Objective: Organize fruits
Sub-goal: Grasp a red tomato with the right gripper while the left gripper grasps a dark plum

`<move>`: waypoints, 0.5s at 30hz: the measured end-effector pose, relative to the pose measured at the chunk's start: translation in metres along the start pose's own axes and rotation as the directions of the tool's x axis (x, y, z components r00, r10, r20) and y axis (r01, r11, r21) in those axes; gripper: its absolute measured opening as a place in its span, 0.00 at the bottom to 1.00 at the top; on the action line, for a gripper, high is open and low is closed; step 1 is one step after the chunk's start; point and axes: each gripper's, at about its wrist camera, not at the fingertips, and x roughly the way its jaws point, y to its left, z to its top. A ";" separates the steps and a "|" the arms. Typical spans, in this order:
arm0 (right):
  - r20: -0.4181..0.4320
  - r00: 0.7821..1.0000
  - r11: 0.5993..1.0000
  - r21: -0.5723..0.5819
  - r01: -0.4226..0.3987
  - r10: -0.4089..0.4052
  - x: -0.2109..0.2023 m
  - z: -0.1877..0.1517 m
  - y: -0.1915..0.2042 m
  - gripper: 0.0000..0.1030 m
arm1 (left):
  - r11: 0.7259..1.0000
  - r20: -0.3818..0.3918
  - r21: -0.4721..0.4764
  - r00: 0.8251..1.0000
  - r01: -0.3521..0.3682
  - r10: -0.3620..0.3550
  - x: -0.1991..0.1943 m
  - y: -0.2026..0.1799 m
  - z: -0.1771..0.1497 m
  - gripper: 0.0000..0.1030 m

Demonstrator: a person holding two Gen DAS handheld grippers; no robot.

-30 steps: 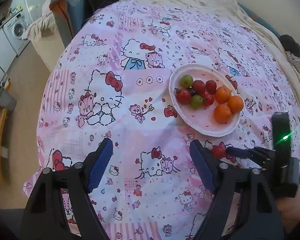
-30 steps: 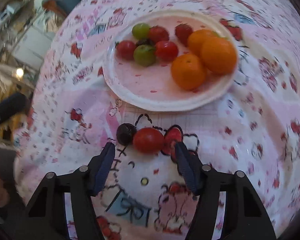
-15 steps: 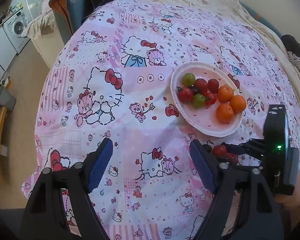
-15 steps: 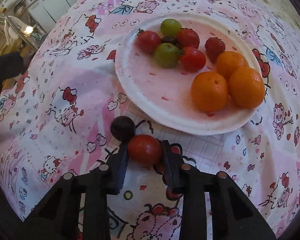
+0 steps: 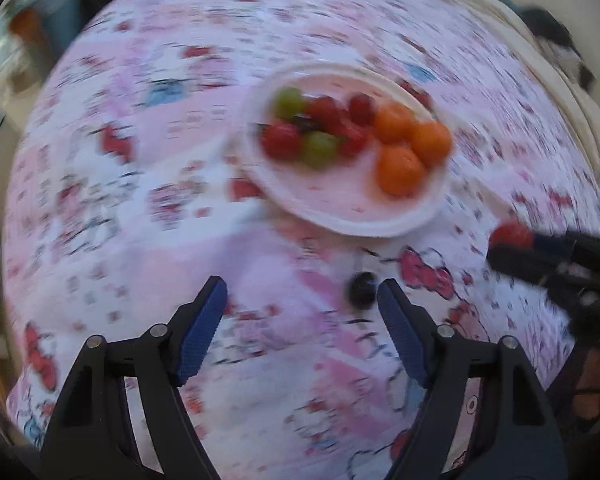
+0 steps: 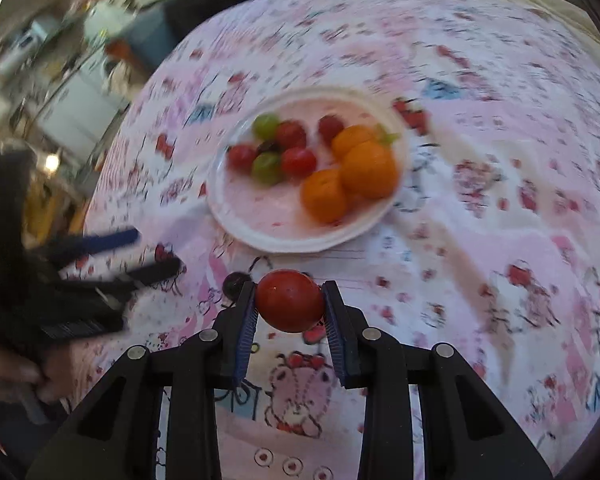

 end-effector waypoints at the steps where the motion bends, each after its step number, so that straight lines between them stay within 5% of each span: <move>1: 0.011 1.000 1.000 0.009 -0.001 0.001 -0.002 0.000 0.000 0.33 | 0.999 -0.011 0.036 1.000 0.018 -0.018 0.005 -0.008 -0.001 0.58; 3: 0.037 0.999 0.999 0.040 -0.003 0.001 -0.011 -0.003 -0.007 0.33 | 0.995 -0.040 0.095 0.999 0.037 -0.033 0.016 -0.020 -0.001 0.46; 6: 0.046 0.999 0.997 0.074 -0.002 -0.001 -0.016 -0.004 -0.017 0.33 | 0.995 -0.061 0.090 0.998 0.040 -0.034 0.030 -0.027 -0.002 0.44; 10: 0.045 0.999 0.996 0.089 0.020 -0.024 -0.012 -0.002 -0.020 0.33 | 0.996 -0.074 0.089 0.997 0.007 0.000 0.043 -0.031 -0.003 0.17; 15: 0.046 0.998 0.996 0.091 0.027 -0.031 -0.006 0.002 -0.018 0.33 | 0.999 -0.110 0.031 0.993 0.043 -0.040 0.039 -0.026 -0.002 0.16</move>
